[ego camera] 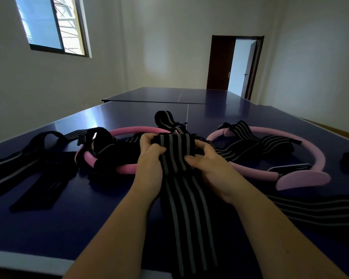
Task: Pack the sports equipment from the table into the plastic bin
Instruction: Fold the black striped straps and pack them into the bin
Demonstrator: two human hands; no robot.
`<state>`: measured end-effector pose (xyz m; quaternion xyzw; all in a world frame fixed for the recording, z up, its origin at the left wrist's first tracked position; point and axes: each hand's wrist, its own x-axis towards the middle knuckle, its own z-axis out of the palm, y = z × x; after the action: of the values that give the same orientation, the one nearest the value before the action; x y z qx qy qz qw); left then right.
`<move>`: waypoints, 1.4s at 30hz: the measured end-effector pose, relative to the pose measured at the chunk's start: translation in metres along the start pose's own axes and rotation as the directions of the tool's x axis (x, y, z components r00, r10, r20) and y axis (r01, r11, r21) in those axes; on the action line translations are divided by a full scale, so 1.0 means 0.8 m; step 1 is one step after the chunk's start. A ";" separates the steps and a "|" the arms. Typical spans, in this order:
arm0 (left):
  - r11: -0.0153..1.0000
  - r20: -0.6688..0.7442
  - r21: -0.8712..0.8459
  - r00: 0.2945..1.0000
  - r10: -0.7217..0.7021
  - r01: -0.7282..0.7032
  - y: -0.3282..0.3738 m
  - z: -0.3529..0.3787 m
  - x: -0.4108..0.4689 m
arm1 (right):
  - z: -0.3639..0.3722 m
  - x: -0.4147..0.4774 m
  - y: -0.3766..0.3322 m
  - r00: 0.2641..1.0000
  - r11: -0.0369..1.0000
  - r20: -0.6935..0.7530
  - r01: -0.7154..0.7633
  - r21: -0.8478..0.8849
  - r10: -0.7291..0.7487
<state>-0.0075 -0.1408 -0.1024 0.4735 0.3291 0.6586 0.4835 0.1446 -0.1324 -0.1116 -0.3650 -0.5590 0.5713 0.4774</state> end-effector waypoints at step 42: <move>0.954 0.177 -0.108 0.949 -0.260 0.281 -0.007 0.000 0.007 | -0.001 -0.008 -0.012 0.997 0.981 -0.057 0.057 0.184 -0.047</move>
<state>-0.0058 -0.1337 -0.1057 0.4422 0.3065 0.5660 0.6246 0.1483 -0.1394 -0.1029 -0.3191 -0.4998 0.5984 0.5387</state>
